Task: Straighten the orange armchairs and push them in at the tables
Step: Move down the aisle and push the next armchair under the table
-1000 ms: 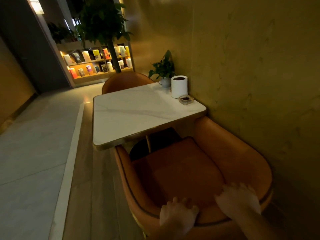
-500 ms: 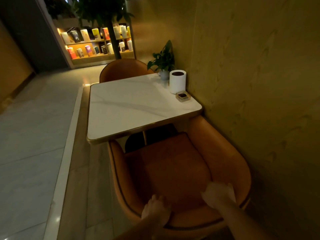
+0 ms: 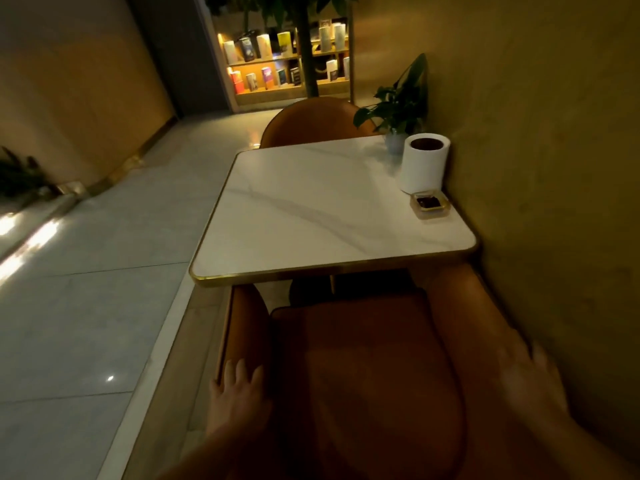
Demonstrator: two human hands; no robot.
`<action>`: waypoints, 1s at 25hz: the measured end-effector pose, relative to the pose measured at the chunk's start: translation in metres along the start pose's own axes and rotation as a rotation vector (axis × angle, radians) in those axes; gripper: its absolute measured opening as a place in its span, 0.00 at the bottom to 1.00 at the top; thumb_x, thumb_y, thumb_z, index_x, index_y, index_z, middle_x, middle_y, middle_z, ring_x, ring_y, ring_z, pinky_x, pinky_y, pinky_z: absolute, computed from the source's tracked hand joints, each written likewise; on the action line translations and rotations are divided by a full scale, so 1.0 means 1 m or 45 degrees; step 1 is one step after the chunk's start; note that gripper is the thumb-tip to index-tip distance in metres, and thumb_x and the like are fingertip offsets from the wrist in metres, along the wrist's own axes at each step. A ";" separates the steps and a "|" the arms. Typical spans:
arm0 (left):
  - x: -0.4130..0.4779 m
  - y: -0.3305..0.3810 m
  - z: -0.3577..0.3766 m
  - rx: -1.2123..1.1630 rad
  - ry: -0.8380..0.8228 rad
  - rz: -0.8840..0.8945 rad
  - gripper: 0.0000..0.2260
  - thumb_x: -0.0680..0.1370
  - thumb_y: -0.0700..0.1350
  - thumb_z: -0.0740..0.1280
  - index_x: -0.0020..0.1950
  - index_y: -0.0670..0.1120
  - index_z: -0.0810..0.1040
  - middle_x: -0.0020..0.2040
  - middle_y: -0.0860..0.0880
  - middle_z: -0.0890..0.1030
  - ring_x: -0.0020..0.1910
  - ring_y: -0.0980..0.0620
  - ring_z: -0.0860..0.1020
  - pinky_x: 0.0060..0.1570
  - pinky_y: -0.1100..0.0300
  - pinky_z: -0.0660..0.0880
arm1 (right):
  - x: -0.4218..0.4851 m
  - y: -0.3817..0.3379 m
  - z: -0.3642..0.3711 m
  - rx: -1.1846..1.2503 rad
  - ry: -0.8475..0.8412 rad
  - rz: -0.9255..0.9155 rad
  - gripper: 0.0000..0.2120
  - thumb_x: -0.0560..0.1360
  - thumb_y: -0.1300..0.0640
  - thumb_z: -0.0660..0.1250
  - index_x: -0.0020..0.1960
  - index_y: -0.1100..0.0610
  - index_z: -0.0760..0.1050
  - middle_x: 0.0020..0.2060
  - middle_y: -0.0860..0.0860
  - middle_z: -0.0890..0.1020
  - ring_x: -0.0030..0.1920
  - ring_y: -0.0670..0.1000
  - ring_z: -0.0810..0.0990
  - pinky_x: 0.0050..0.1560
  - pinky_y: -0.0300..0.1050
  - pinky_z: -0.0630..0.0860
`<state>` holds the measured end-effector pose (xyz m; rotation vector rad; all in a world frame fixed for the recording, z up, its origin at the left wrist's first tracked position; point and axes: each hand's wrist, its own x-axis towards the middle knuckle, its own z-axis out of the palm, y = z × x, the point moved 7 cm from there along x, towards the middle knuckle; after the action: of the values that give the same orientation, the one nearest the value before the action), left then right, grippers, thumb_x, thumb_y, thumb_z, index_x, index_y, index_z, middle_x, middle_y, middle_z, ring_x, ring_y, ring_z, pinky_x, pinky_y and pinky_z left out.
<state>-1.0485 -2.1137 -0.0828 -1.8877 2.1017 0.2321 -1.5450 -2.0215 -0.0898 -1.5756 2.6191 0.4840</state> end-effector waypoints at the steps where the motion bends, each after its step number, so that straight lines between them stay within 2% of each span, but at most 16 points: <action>1: 0.010 -0.005 0.005 -0.008 -0.010 -0.024 0.30 0.80 0.57 0.58 0.80 0.54 0.52 0.81 0.43 0.48 0.80 0.39 0.42 0.76 0.35 0.47 | 0.012 0.000 0.008 0.028 -0.040 -0.004 0.29 0.81 0.46 0.52 0.79 0.49 0.48 0.79 0.53 0.49 0.76 0.62 0.54 0.73 0.55 0.60; 5: 0.033 -0.012 0.022 -0.001 -0.070 -0.061 0.33 0.80 0.61 0.58 0.81 0.54 0.49 0.82 0.43 0.42 0.79 0.38 0.37 0.76 0.36 0.46 | 0.035 -0.002 0.022 0.096 -0.136 0.026 0.39 0.78 0.35 0.57 0.79 0.50 0.45 0.78 0.53 0.47 0.74 0.64 0.55 0.70 0.56 0.64; 7: 0.039 -0.010 0.032 0.062 -0.088 -0.090 0.36 0.79 0.65 0.56 0.81 0.53 0.46 0.81 0.41 0.36 0.77 0.35 0.32 0.75 0.34 0.40 | 0.041 -0.005 0.022 0.108 -0.136 0.077 0.40 0.76 0.33 0.58 0.79 0.46 0.44 0.78 0.53 0.44 0.71 0.64 0.57 0.68 0.57 0.65; 10: 0.045 -0.011 0.049 0.201 -0.071 -0.110 0.43 0.77 0.71 0.53 0.80 0.47 0.37 0.76 0.37 0.26 0.72 0.32 0.25 0.70 0.31 0.31 | 0.044 -0.016 0.027 0.065 -0.077 0.146 0.38 0.77 0.38 0.58 0.79 0.44 0.40 0.78 0.54 0.40 0.66 0.64 0.59 0.63 0.58 0.67; 13: 0.052 -0.015 0.051 0.264 -0.061 -0.083 0.42 0.78 0.68 0.54 0.79 0.47 0.34 0.75 0.37 0.25 0.72 0.32 0.24 0.72 0.31 0.33 | 0.047 -0.018 0.029 0.038 -0.033 0.209 0.37 0.78 0.50 0.55 0.78 0.46 0.36 0.77 0.55 0.36 0.63 0.65 0.58 0.58 0.59 0.67; 19: 0.065 -0.016 0.045 0.301 -0.024 -0.050 0.41 0.79 0.65 0.54 0.80 0.47 0.35 0.74 0.37 0.25 0.74 0.32 0.28 0.74 0.34 0.37 | 0.040 -0.023 0.022 -0.018 -0.025 0.267 0.46 0.75 0.45 0.64 0.79 0.48 0.34 0.78 0.56 0.38 0.63 0.66 0.58 0.57 0.61 0.69; 23: 0.081 -0.034 0.046 0.314 -0.042 -0.007 0.48 0.74 0.71 0.58 0.74 0.48 0.28 0.70 0.36 0.21 0.71 0.32 0.24 0.71 0.33 0.33 | 0.043 -0.041 0.019 -0.012 0.002 0.257 0.41 0.77 0.52 0.62 0.79 0.49 0.38 0.78 0.56 0.39 0.63 0.67 0.59 0.56 0.62 0.69; 25: 0.083 -0.038 0.049 0.342 -0.032 0.007 0.50 0.73 0.71 0.59 0.74 0.48 0.28 0.71 0.35 0.21 0.70 0.31 0.23 0.71 0.33 0.32 | 0.045 -0.044 0.021 -0.004 -0.015 0.269 0.43 0.76 0.52 0.63 0.79 0.49 0.38 0.78 0.56 0.39 0.65 0.69 0.57 0.57 0.65 0.68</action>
<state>-1.0122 -2.1803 -0.1527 -1.7131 2.0077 -0.0253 -1.5308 -2.0733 -0.1299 -1.2982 2.7912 0.5057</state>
